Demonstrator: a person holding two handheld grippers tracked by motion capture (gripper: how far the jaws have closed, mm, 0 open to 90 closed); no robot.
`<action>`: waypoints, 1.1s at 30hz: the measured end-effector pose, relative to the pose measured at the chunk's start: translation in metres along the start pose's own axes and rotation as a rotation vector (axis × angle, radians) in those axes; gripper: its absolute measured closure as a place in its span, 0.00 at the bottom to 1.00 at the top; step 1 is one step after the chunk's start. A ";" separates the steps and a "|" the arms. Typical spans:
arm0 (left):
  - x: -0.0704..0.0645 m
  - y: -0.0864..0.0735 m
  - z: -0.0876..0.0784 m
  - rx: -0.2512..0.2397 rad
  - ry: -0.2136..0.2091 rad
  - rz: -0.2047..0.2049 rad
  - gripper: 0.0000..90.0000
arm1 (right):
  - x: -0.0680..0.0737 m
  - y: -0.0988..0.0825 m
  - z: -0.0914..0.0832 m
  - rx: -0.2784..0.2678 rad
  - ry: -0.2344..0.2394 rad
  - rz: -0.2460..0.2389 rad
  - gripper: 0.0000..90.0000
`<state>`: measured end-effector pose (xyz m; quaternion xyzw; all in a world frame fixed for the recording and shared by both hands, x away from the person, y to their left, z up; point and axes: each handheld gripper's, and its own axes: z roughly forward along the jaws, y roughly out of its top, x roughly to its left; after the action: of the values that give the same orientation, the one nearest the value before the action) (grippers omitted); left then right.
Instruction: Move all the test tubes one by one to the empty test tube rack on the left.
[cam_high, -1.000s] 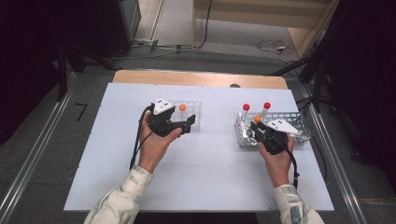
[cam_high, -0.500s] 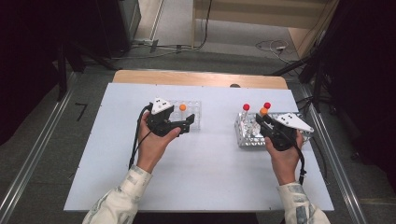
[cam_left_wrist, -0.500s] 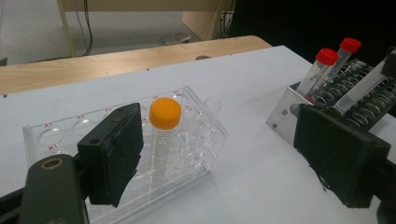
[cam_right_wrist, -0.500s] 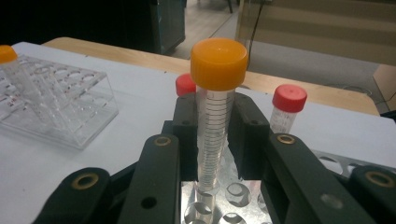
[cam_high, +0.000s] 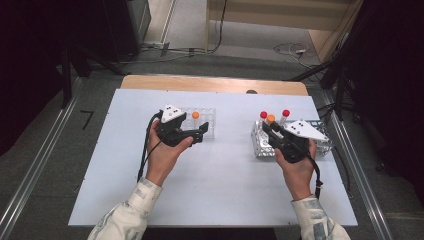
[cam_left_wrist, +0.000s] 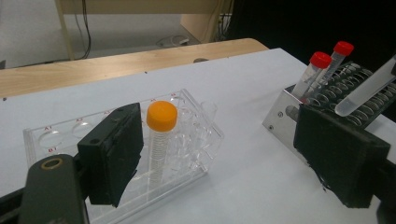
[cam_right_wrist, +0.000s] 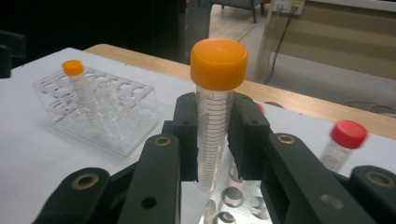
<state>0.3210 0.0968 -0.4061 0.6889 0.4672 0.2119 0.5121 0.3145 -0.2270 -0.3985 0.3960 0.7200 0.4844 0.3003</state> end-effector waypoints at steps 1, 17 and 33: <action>0.000 0.000 0.000 0.000 -0.001 0.001 0.18 | 0.003 0.000 0.002 0.001 0.008 -0.004 0.79; -0.016 -0.002 0.007 0.010 -0.049 0.014 0.18 | 0.048 -0.014 0.034 0.053 0.116 -0.034 0.79; -0.026 -0.004 0.007 0.021 -0.089 0.035 0.21 | 0.078 -0.023 0.056 0.099 0.182 -0.060 0.79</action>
<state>0.3123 0.0713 -0.4072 0.7110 0.4339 0.1850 0.5215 0.3143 -0.1386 -0.4437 0.3431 0.7788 0.4732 0.2279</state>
